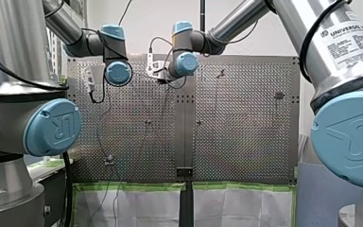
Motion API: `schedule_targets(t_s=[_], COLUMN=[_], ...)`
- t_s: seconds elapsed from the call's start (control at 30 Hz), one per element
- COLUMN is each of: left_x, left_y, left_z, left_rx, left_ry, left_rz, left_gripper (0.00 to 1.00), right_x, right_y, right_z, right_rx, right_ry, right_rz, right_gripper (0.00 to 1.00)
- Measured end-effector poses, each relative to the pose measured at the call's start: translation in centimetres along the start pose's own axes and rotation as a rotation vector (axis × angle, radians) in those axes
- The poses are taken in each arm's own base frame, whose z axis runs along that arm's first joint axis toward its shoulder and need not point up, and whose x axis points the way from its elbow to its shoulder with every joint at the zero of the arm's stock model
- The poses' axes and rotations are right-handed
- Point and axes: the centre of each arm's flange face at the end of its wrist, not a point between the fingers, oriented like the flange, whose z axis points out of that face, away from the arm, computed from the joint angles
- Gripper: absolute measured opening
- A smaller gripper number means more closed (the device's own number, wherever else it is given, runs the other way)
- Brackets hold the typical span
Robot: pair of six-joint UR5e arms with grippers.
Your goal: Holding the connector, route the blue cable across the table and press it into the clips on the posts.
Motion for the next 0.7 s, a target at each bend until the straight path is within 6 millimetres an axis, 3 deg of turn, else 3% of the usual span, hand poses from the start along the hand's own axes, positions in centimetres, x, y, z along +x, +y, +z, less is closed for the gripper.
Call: schedule_targets(t_s=[0.37,0.7], left_x=[-0.6,-0.8], left_y=[-2.2,-2.3], left_z=[2.8,3.2], left_rx=[0.024,0.008], left_ry=[-0.003,-0.004], left_rz=[0.005,0.028], left_gripper=[0.0,0.0], right_x=[2.4,6.2], right_y=[-1.7,-2.1], right_z=[1.7,2.4], right_rx=[0.023,0.028], right_ry=[0.035,0.073], right_rz=[0.013,0.053], right_gripper=[0.0,0.0])
